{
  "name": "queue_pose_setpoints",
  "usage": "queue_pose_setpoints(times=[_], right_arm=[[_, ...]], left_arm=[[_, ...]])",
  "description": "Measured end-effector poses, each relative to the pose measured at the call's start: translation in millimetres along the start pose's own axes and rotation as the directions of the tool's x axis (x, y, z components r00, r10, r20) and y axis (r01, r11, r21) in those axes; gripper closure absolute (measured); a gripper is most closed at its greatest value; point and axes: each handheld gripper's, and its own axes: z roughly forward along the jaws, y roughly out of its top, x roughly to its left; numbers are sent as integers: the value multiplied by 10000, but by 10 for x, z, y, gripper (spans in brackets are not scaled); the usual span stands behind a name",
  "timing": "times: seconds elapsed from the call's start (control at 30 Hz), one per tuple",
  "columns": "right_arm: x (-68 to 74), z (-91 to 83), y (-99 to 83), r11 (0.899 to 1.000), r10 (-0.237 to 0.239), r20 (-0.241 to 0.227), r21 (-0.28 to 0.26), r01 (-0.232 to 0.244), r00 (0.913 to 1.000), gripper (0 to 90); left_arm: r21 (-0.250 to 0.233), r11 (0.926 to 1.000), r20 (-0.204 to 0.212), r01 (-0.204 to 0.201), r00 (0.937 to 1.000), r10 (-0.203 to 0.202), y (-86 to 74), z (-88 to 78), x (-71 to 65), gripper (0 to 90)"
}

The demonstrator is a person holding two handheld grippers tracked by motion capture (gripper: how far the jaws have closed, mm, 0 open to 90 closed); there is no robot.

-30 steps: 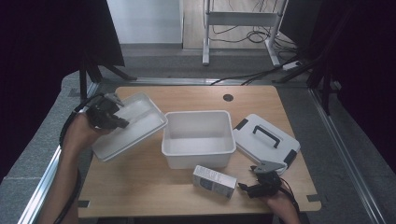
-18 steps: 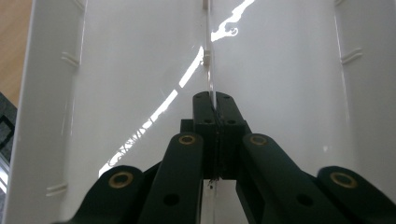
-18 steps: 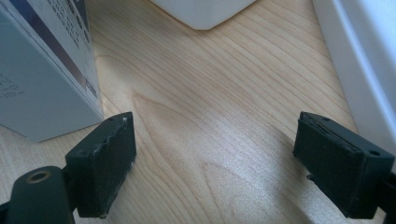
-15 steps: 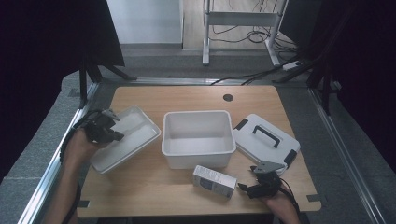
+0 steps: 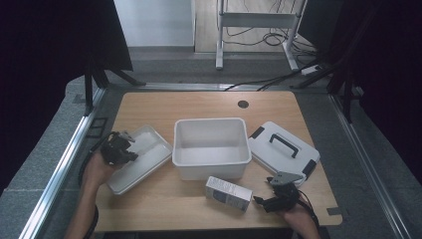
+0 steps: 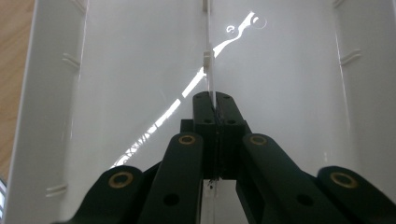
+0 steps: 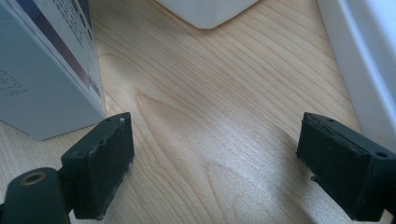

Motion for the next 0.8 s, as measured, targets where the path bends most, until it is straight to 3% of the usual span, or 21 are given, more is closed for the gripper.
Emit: queue_pose_setpoints(times=[0.47,0.6,0.8], right_arm=[[0,-1,0,10000,17,-2,2,-17,10000,111],[0,-1,0,10000,14,0,0,-14,10000,111],[0,1,1,10000,-20,-21,17,20,10000,102]], left_arm=[[173,9995,-149,269,9995,-266,-100,233,21,884],[-269,9982,-97,539,9985,-542,-94,151,14,780],[-1050,9913,-192,788,9965,-813,-77,-16,-84,541]])
